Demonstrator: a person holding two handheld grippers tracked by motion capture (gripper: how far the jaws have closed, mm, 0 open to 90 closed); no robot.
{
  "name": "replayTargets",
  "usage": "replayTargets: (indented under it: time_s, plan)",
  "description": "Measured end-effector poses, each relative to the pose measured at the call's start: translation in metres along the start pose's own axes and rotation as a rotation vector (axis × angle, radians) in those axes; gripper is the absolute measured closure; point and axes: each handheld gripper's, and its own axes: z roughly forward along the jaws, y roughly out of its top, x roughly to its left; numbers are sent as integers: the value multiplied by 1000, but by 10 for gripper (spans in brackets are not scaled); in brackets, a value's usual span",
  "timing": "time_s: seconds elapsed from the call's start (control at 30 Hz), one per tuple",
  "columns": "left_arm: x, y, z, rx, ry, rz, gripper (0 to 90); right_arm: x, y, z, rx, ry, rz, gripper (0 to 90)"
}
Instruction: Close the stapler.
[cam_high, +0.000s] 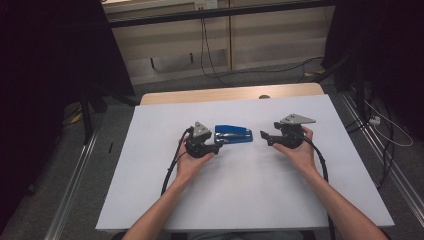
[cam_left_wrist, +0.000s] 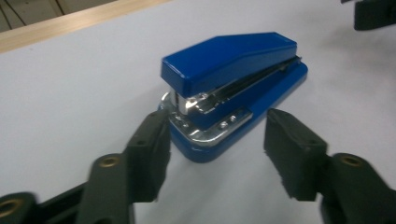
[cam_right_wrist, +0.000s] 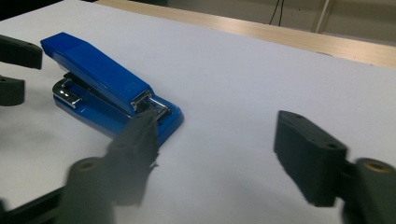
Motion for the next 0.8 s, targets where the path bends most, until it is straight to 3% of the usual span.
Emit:
replayTargets:
  time_s: [0.07,0.17,0.23,0.37,0.5,0.6,0.7,0.8]
  plan:
    - [2,1,-2,-2,27,3,250,0,-1,-1,1,-9,12,190]
    - [4,2,-4,-19,29,-11,105,1,1,-4,-5,-8,21,129]
    - [5,2,-6,-32,23,-19,59,2,2,-6,-13,-10,22,107]
    - [7,2,-12,-45,48,9,44,3,2,-10,-33,7,33,102]
    - [7,1,-22,-66,61,34,35,6,3,-15,-58,11,22,34]
    - [7,-1,-27,-80,63,25,32,8,4,-18,-66,-1,-2,27]
    - [6,-2,-32,-90,98,23,32,9,3,-23,-70,-6,6,29]
    - [7,-5,-36,-105,93,16,32,9,2,-27,-77,-21,15,28]
